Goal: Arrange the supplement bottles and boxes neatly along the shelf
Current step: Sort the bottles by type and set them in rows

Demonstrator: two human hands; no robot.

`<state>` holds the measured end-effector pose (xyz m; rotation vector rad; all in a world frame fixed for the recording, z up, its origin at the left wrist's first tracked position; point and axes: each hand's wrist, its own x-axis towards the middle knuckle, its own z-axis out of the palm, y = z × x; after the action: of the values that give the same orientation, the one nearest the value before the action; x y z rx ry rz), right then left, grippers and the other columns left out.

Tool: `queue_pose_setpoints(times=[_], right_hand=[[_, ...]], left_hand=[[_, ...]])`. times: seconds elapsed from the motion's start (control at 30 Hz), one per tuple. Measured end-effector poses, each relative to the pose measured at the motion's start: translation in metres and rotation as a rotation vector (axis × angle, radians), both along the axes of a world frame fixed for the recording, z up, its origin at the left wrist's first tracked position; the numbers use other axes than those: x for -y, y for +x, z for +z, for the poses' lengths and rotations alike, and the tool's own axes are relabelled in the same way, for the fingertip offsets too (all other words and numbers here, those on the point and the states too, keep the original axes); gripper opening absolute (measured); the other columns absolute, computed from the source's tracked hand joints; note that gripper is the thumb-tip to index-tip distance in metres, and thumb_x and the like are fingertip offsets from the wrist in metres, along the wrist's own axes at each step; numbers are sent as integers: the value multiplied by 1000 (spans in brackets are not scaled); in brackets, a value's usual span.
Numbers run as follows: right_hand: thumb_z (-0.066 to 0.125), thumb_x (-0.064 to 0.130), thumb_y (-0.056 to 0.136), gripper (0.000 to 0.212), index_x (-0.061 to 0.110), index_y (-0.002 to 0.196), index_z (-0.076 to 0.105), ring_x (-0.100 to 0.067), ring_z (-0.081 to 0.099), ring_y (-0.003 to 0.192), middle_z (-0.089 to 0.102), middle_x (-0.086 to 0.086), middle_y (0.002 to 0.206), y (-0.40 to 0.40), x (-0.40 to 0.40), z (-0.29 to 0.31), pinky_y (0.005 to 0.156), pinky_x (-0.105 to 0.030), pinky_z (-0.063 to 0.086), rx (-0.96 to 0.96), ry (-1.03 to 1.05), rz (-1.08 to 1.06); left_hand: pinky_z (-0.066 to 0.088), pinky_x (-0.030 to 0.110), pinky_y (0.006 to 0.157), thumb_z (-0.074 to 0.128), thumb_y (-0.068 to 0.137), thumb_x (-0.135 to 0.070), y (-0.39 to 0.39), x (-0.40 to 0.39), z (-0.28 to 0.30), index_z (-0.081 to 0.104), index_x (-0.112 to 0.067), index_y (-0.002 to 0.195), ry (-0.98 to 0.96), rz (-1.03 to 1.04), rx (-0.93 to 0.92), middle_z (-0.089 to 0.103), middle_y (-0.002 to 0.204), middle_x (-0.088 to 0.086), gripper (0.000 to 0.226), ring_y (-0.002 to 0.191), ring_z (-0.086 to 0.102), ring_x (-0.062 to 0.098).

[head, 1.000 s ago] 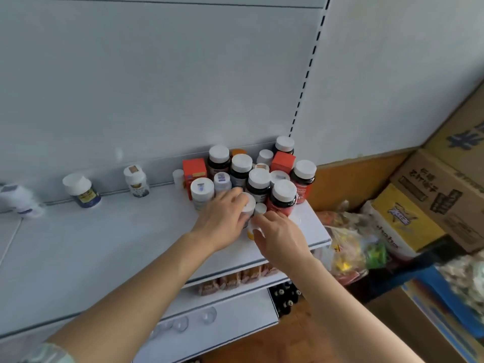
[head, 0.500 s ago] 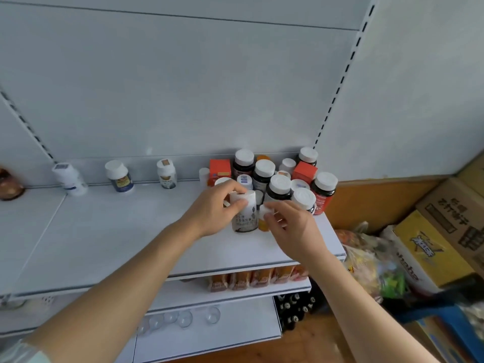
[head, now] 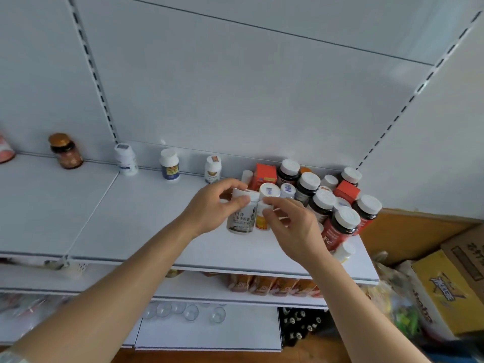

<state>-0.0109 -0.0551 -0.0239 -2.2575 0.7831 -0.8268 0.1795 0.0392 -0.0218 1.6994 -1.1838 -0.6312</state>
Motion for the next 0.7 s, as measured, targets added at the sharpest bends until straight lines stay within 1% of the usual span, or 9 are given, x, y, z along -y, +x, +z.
queue_pose_setpoints(times=[0.07, 0.17, 0.3, 0.37, 0.47, 0.53, 0.6, 0.7], right_hand=[[66, 20, 93, 21, 19, 114, 72, 1, 62, 85, 66, 13, 96, 9, 1, 1, 69, -10, 49, -12, 8, 30], [64, 22, 94, 22, 21, 115, 71, 0, 63, 87, 69, 10, 98, 25, 7, 1, 71, -10, 48, -43, 23, 98], [61, 23, 96, 20, 25, 114, 69, 4, 62, 88, 68, 14, 95, 43, 12, 2, 73, -9, 49, -71, 83, 198], [61, 22, 96, 19, 25, 112, 69, 3, 63, 87, 70, 12, 93, 52, 13, 0, 73, -12, 50, -56, 96, 237], [63, 17, 94, 18, 21, 110, 70, -3, 66, 84, 73, 6, 91, 68, 12, -6, 73, -16, 53, -6, 84, 280], [64, 15, 92, 18, 18, 109, 70, -5, 65, 83, 73, 3, 92, 79, 6, -8, 70, -11, 50, 12, 68, 305], [64, 15, 92, 19, 19, 109, 71, -5, 65, 82, 72, 3, 92, 89, 0, -10, 69, -9, 48, 18, 64, 329], [64, 17, 91, 19, 23, 109, 70, -3, 64, 83, 71, 7, 93, 103, -7, -7, 70, -13, 50, -2, 42, 364]], left_hand=[[48, 22, 84, 65, 91, -39, 6, -7, -1, 62, -37, 112, 15, 27, -25, 62, 114, -13, 21, 105, 58, 4], [49, 23, 86, 66, 91, -35, 14, -16, 0, 63, -33, 114, 20, 80, -42, 63, 117, -9, 23, 107, 59, 5], [48, 18, 83, 66, 92, -32, 20, -27, 4, 64, -32, 114, 20, 180, -55, 66, 112, -14, 23, 102, 60, -2], [48, 18, 84, 67, 91, -31, 23, -31, 5, 64, -33, 113, 30, 224, -39, 66, 110, -18, 22, 101, 60, -4], [49, 21, 88, 67, 90, -32, 29, -41, 3, 64, -35, 111, 51, 285, -11, 66, 111, -16, 21, 103, 60, -2], [50, 22, 87, 67, 90, -31, 35, -49, 3, 64, -33, 111, 67, 321, -6, 66, 111, -14, 21, 103, 60, -1], [50, 21, 86, 68, 90, -29, 40, -56, 5, 64, -32, 111, 65, 353, -11, 67, 111, -12, 22, 102, 61, 0], [50, 19, 85, 69, 90, -27, 50, -69, 6, 65, -31, 112, 52, 391, -22, 68, 110, -12, 23, 101, 62, -1]])
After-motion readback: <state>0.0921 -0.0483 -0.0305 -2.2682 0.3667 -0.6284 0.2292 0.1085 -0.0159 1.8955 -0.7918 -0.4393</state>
